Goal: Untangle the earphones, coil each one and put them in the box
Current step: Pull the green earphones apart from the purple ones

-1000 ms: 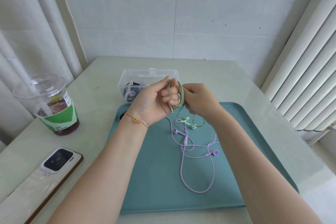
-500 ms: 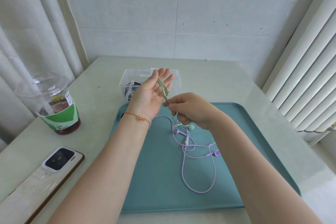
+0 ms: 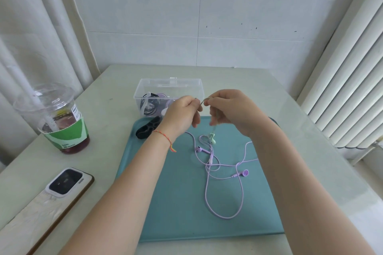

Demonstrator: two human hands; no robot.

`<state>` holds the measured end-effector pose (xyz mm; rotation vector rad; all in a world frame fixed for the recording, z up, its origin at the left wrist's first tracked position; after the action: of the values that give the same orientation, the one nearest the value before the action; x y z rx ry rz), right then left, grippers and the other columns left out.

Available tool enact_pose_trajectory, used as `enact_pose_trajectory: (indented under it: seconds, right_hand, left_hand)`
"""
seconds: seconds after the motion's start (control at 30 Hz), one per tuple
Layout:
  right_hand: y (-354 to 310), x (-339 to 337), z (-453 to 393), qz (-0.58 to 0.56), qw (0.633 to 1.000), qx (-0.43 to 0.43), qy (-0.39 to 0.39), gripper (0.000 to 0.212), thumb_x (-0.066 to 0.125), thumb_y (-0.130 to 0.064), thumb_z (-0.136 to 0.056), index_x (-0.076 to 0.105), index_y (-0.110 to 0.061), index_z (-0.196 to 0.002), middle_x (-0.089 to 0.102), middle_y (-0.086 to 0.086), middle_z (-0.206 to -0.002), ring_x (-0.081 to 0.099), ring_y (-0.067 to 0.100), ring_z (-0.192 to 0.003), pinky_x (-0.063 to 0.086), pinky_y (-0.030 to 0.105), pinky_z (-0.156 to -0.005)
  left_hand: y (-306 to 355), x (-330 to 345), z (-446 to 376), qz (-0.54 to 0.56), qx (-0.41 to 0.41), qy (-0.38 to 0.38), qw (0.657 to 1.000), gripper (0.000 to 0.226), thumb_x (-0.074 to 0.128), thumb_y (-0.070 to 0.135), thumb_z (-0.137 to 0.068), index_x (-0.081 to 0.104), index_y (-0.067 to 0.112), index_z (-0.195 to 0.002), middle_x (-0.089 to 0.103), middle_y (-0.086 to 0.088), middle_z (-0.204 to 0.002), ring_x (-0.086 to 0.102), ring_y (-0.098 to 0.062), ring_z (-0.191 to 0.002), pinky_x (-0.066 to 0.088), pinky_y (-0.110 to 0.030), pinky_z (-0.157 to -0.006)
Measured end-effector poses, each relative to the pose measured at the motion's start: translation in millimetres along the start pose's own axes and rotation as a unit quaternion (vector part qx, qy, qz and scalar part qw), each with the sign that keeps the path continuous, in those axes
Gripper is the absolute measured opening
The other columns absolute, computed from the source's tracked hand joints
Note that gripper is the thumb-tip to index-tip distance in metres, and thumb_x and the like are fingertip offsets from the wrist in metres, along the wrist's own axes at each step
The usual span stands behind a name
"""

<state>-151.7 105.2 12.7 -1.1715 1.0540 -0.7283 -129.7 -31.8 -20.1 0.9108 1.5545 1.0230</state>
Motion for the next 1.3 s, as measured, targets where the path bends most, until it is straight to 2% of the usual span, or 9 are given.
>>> enact_pose_trajectory:
  seconds: [0.1,0.17,0.3,0.57,0.8,0.9,1.0,1.17,1.3]
  right_hand:
    - [3,-9,-1,0.050,0.999,0.006,0.017,0.010,0.056,-0.010,-0.090,0.065,-0.008,-0.084,0.045,0.001,-0.060,0.037,0.013,-0.041,0.038,0.025,-0.045]
    - [6,-16,-4,0.080,0.995,0.002,0.051,0.006,0.064,-0.014,-0.087,0.064,-0.013,-0.081,0.044,-0.003,-0.058,0.036,0.015,-0.044,0.033,0.024,-0.047]
    - [10,-27,-7,0.084,0.992,-0.024,0.087,0.013,0.076,-0.020,-0.080,0.065,-0.018,-0.087,0.045,-0.006,-0.058,0.038,0.015,-0.048,0.033,0.025,-0.051]
    - [10,-32,-2,0.229,0.972,-0.011,0.048,0.011,0.066,-0.026,-0.089,0.071,-0.017,-0.088,0.050,-0.003,-0.071,0.041,0.013,-0.054,0.034,0.023,-0.049]
    - [22,-39,-9,0.296,0.953,0.053,0.046,0.027,0.046,-0.021,-0.096,0.064,-0.012,-0.078,0.066,0.011,-0.090,0.062,0.029,-0.080,0.047,0.033,-0.074]
    - [13,-36,-10,0.245,0.964,0.005,0.103,0.021,0.048,-0.018,-0.095,0.065,-0.012,-0.104,0.068,0.004,-0.107,0.057,0.019,-0.086,0.043,0.027,-0.070]
    - [5,-12,-4,0.103,0.993,-0.037,0.032,0.020,0.059,-0.022,-0.092,0.064,-0.021,-0.111,0.069,-0.006,-0.108,0.060,0.010,-0.090,0.042,0.020,-0.065]
    - [5,5,1,0.141,0.988,-0.038,-0.051,0.015,0.063,-0.026,-0.090,0.063,-0.017,-0.103,0.073,0.000,-0.089,0.066,0.023,-0.075,0.055,0.039,-0.074]
    - [6,-2,5,0.194,0.978,-0.016,-0.077,0.012,0.062,-0.024,-0.092,0.063,-0.013,-0.096,0.070,-0.012,-0.074,0.060,0.006,-0.054,0.050,0.025,-0.057]
  left_hand:
    - [-1,5,2,0.027,-0.036,-0.043,0.998,0.031,0.042,0.015,-0.099,0.053,0.010,-0.071,0.046,0.002,-0.048,0.038,-0.015,-0.044,0.043,-0.030,-0.067]
    - [-2,9,4,0.097,-0.079,-0.094,0.988,0.032,0.041,0.016,-0.100,0.049,0.011,-0.069,0.036,0.002,-0.047,0.029,-0.013,-0.040,0.048,-0.034,-0.070]
    - [-1,13,12,0.192,-0.132,-0.219,0.948,0.037,0.037,0.028,-0.103,0.048,0.013,-0.071,0.024,0.005,-0.050,0.021,-0.008,-0.037,0.048,-0.028,-0.056]
    - [-21,-2,-5,0.173,-0.156,-0.053,0.971,0.035,0.043,0.017,-0.098,0.041,0.015,-0.064,0.023,0.007,-0.041,0.018,-0.009,-0.032,0.039,-0.022,-0.045]
    - [-26,-20,-9,0.186,-0.154,0.088,0.966,0.031,0.043,0.007,-0.091,0.040,0.013,-0.061,0.025,0.008,-0.035,0.019,-0.011,-0.030,0.038,-0.023,-0.047]
    - [-19,-11,-5,0.180,-0.141,0.019,0.973,0.032,0.046,0.011,-0.094,0.043,0.013,-0.062,0.025,0.008,-0.038,0.019,-0.010,-0.031,0.037,-0.027,-0.050]
    - [-8,9,2,0.153,-0.121,-0.072,0.978,0.033,0.045,0.020,-0.099,0.045,0.015,-0.066,0.025,0.009,-0.041,0.021,-0.009,-0.033,0.038,-0.027,-0.051]
    - [-4,14,8,0.166,-0.131,-0.120,0.970,0.038,0.043,0.026,-0.102,0.045,0.015,-0.066,0.025,0.008,-0.042,0.020,-0.008,-0.033,0.039,-0.027,-0.053]
    - [-5,22,12,0.136,-0.139,-0.147,0.970,0.038,0.043,0.028,-0.102,0.046,0.016,-0.067,0.026,0.008,-0.044,0.020,-0.008,-0.034,0.040,-0.026,-0.052]
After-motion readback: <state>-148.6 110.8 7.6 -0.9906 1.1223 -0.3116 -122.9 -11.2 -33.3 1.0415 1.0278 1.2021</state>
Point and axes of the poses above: each hand's wrist, its own z-axis away from the middle knuckle, its own x-axis out of the palm, y = z × x, the point moved 5 cm from there along -z, towards the middle knuckle
